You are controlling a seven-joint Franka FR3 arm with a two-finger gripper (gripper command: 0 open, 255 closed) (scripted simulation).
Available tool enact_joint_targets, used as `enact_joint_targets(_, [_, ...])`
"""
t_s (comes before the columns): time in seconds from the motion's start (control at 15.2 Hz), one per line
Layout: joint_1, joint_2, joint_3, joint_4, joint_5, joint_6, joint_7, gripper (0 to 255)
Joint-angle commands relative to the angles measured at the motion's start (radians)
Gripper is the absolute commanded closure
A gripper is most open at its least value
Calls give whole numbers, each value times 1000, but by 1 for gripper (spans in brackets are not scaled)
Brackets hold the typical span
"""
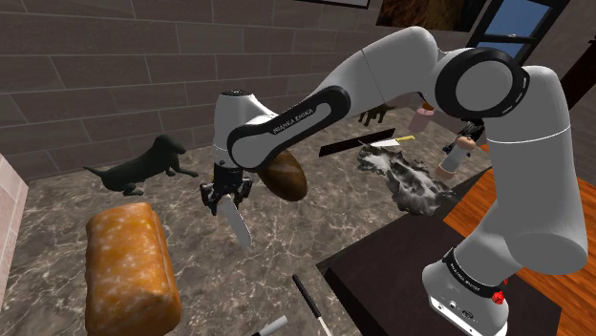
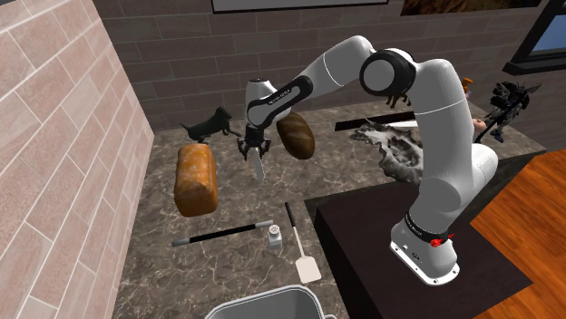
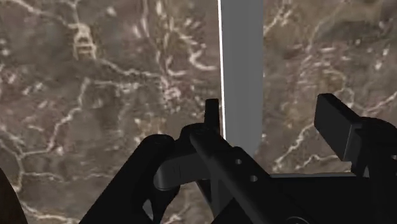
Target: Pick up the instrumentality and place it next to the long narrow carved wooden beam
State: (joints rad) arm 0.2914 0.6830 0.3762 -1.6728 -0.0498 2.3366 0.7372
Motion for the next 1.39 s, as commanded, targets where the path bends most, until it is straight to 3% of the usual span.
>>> enact_joint_targets(0.0, [0, 0, 0, 0, 0, 0, 0, 255])
enact_joint_targets(0.53, [0, 0, 0, 0, 0, 0, 0, 255])
enact_joint_targets(1.32, [-18, -97, 23, 17, 26, -111, 3, 255])
